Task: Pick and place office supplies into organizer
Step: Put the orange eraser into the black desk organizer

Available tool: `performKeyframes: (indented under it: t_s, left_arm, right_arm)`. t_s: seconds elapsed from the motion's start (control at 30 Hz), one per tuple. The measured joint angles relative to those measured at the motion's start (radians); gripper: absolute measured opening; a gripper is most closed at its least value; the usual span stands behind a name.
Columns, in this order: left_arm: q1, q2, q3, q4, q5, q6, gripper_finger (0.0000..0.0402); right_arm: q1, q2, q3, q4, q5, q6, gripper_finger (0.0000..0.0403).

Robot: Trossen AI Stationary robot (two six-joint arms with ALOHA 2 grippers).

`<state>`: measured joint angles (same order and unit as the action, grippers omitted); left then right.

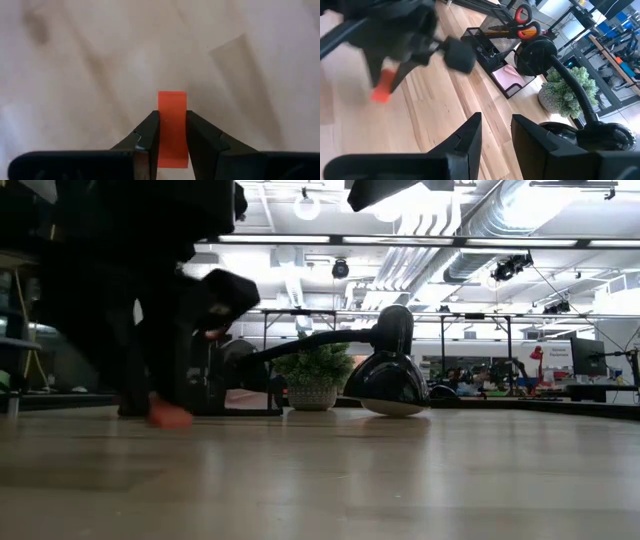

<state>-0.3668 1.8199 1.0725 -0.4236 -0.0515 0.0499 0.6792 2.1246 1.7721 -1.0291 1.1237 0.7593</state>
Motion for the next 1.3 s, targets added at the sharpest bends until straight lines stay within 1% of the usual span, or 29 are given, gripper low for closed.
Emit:
performKeyframes:
  t_s: [0.17,0.3,0.43,0.73,0.8,1.0,1.23,1.3]
  left_arm:
    - [0.003,-0.071,0.001,-0.104,-0.11,-0.014,0.0067]
    - [0.032,-0.135,0.001,-0.208,-0.191,-0.045,0.0067]
    - [0.083,-0.202,-0.005,-0.279,-0.266,-0.084,0.0067]
    - [0.244,-0.362,-0.057,-0.364,-0.372,-0.22,0.0067]
    - [0.28,-0.392,-0.084,-0.357,-0.388,-0.25,0.0067]
    - [0.369,-0.473,-0.19,-0.367,-0.385,-0.304,0.0067]
    - [0.375,-0.514,-0.275,-0.365,-0.397,-0.322,0.0067]
    - [0.373,-0.515,-0.287,-0.361,-0.419,-0.325,0.0067]
  right_arm:
    - [0.005,0.0,0.0,-0.003,0.011,0.001,0.0096]
    - [0.005,0.0,0.0,0.0,0.011,0.003,0.0096]
    - [0.007,0.0,0.0,0.005,0.014,0.004,0.0096]
    - [0.007,0.0,0.0,0.01,0.021,0.003,0.0096]
    - [0.007,0.0,0.0,0.012,0.022,0.002,0.0096]
    - [0.007,0.0,0.0,0.013,0.024,0.001,0.0096]
    - [0.007,0.0,0.0,0.013,0.026,0.0,0.0096]
    - [0.007,0.0,0.0,0.013,0.026,0.0,0.0096]
